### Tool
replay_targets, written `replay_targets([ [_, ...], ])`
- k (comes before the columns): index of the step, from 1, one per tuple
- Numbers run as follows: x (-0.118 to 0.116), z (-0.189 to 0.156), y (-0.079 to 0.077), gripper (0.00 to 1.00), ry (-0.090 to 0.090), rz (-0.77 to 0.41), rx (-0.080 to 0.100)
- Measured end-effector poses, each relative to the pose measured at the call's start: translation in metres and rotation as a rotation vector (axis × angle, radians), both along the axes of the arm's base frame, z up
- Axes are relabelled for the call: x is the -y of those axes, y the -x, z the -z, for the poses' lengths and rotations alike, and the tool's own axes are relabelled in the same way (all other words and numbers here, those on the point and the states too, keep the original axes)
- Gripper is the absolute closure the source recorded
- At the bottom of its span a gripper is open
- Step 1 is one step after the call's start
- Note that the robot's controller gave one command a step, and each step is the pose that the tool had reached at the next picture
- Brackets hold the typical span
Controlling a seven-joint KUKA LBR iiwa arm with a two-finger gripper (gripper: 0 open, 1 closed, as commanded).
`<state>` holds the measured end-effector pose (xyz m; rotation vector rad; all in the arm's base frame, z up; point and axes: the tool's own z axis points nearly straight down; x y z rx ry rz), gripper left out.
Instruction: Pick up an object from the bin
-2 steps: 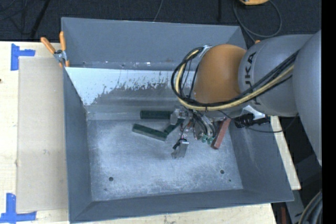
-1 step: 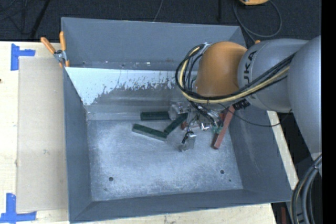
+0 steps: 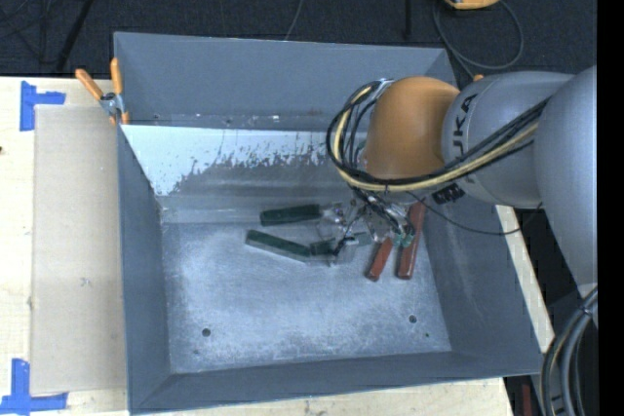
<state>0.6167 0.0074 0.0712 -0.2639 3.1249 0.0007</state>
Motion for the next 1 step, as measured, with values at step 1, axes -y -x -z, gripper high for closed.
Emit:
replay_targets([
  [1, 0.0054, -0.1724, -0.0001, 1.00, 0.001, -0.023, 0.006],
])
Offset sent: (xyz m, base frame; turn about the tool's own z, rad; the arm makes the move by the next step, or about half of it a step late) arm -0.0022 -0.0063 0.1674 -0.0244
